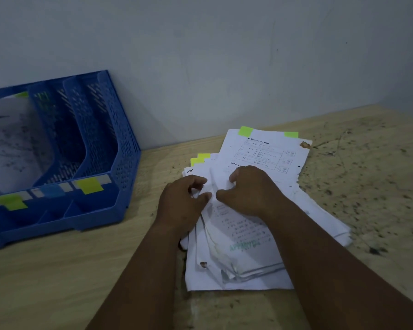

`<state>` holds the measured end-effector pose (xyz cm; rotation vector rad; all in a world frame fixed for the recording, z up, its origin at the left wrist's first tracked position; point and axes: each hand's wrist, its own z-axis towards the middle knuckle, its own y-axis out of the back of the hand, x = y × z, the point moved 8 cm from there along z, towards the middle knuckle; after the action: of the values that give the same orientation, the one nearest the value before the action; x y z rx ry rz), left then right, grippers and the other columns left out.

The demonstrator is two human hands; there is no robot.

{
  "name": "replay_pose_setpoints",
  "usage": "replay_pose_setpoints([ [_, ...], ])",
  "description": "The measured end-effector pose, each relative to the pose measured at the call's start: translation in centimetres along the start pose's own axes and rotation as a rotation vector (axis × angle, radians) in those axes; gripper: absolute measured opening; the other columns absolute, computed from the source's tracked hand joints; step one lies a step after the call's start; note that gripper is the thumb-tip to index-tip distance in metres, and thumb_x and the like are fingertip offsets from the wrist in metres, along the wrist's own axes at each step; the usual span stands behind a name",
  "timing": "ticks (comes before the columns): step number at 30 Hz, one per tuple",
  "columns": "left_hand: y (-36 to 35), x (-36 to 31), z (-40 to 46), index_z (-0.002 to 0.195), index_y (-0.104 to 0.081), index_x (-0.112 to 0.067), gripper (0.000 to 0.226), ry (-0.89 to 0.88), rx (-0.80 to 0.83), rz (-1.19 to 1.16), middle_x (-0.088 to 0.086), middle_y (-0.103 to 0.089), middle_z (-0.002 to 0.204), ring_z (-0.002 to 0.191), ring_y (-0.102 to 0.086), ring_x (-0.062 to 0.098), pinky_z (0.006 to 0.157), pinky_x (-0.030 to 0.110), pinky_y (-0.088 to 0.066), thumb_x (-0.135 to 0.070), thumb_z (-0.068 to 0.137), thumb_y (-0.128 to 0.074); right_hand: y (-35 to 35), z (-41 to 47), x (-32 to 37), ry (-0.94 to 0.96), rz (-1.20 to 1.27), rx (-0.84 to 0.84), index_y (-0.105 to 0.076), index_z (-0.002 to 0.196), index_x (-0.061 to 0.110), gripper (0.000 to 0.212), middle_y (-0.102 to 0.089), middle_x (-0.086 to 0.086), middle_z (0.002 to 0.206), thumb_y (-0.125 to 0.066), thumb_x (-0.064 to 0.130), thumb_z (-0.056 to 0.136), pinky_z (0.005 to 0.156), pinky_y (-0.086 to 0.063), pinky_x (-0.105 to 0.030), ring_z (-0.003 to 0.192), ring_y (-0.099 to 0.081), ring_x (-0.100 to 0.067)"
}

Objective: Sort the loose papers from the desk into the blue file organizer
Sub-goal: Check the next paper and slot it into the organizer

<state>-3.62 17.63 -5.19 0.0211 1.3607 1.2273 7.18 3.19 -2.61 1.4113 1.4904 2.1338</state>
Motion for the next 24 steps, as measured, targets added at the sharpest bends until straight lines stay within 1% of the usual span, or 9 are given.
replay_pose_setpoints([
  [3, 0.0, -0.1, -0.1, 0.113, -0.073, -0.032, 0.030, 0.001, -0.003, 0.001, -0.024, -0.067, 0.102, 0.093, -0.053, -0.023, 0.072, -0.004, -0.037, -0.029, 0.084, -0.081, -0.2, 0.5, -0.3, -0.017, -0.003, -0.048, -0.057, 0.068, 0.019, 0.030, -0.056, 0.002, 0.075, -0.065, 0.048, 0.070, 0.062, -0.041, -0.028, 0.079, -0.058, -0.020],
  [5, 0.1, -0.1, -0.1, 0.112, -0.073, -0.033, 0.029, 0.003, 0.000, 0.008, -0.024, -0.066, 0.101, 0.093, -0.054, -0.022, 0.072, -0.003, -0.037, -0.030, 0.084, -0.081, -0.4, 0.7, -0.4, -0.028, -0.012, -0.063, -0.049, 0.059, 0.018, 0.031, -0.053, 0.002, 0.066, -0.062, 0.044, 0.070, 0.058, -0.039, -0.028, 0.071, -0.058, -0.020],
  [8, 0.1, -0.1, -0.1, 0.104, -0.073, -0.036, 0.017, 0.019, -0.007, 0.046, -0.018, -0.065, 0.097, 0.089, -0.058, -0.007, 0.070, 0.008, -0.039, -0.034, 0.088, -0.076, 0.0, 0.7, -0.3, -0.034, 0.026, -0.104, -0.051, 0.061, 0.017, 0.025, -0.057, 0.002, 0.066, -0.061, 0.036, 0.074, 0.059, -0.043, -0.028, 0.069, -0.059, -0.019],
  [10, 0.3, -0.4, 0.0, 0.095, -0.074, -0.035, 0.008, 0.039, -0.025, 0.033, -0.016, -0.066, 0.091, 0.084, -0.059, -0.002, 0.071, 0.020, -0.041, -0.037, 0.095, -0.066, 0.7, 0.4, 0.2, 0.006, 0.065, -0.153, -0.060, 0.063, 0.015, 0.021, -0.062, 0.002, 0.067, -0.061, 0.031, 0.077, 0.061, -0.049, -0.029, 0.069, -0.060, -0.017],
  [13, 0.7, -0.8, 0.0, 0.091, -0.078, -0.032, 0.034, 0.112, -0.043, -0.157, -0.011, -0.072, 0.079, 0.079, -0.065, 0.000, 0.074, 0.026, -0.047, -0.048, 0.102, -0.050, 1.1, -0.3, 1.6, 0.121, 0.130, -0.172, -0.070, 0.074, 0.020, 0.015, -0.068, 0.006, 0.084, -0.064, 0.029, 0.084, 0.073, -0.050, -0.027, 0.080, -0.061, -0.010],
  [18, 1.9, -1.2, -0.7, 0.083, -0.075, -0.032, 0.050, 0.281, -0.123, -0.444, -0.005, -0.076, 0.076, 0.068, -0.067, 0.010, 0.065, 0.029, -0.050, -0.063, 0.100, -0.040, -0.2, -1.2, 4.4, 0.423, 0.283, -0.097, -0.065, 0.079, 0.029, 0.005, -0.067, 0.012, 0.096, -0.065, 0.030, 0.084, 0.087, -0.049, -0.030, 0.095, -0.060, -0.004],
  [20, 2.3, -0.6, -0.6, 0.084, -0.077, -0.026, 0.057, 0.366, -0.148, -0.521, -0.004, -0.077, 0.078, 0.075, -0.071, 0.016, 0.069, 0.033, -0.055, -0.067, 0.097, -0.041, -0.6, -1.9, 5.7, 0.533, 0.325, -0.063, -0.064, 0.083, 0.029, 0.004, -0.068, 0.012, 0.098, -0.064, 0.031, 0.087, 0.088, -0.048, -0.031, 0.098, -0.060, -0.005],
  [21, 2.4, -0.2, -0.6, 0.085, -0.077, -0.025, 0.052, 0.408, -0.149, -0.565, -0.006, -0.077, 0.079, 0.079, -0.073, 0.016, 0.073, 0.034, -0.057, -0.066, 0.096, -0.046, -0.8, -2.3, 6.3, 0.572, 0.336, -0.040, -0.063, 0.084, 0.028, 0.005, -0.068, 0.012, 0.098, -0.064, 0.030, 0.089, 0.088, -0.048, -0.031, 0.097, -0.061, -0.006],
  [24, 2.3, 0.9, -0.7, 0.098, -0.076, -0.020, 0.023, 0.505, -0.106, -0.712, -0.002, -0.079, 0.090, 0.084, -0.077, 0.019, 0.079, 0.037, -0.059, -0.040, 0.095, -0.064, -1.7, -2.9, 7.1, 0.630, 0.301, 0.037, -0.063, 0.086, 0.026, 0.006, -0.067, 0.012, 0.093, -0.063, 0.026, 0.092, 0.086, -0.048, -0.031, 0.093, -0.060, -0.007],
])
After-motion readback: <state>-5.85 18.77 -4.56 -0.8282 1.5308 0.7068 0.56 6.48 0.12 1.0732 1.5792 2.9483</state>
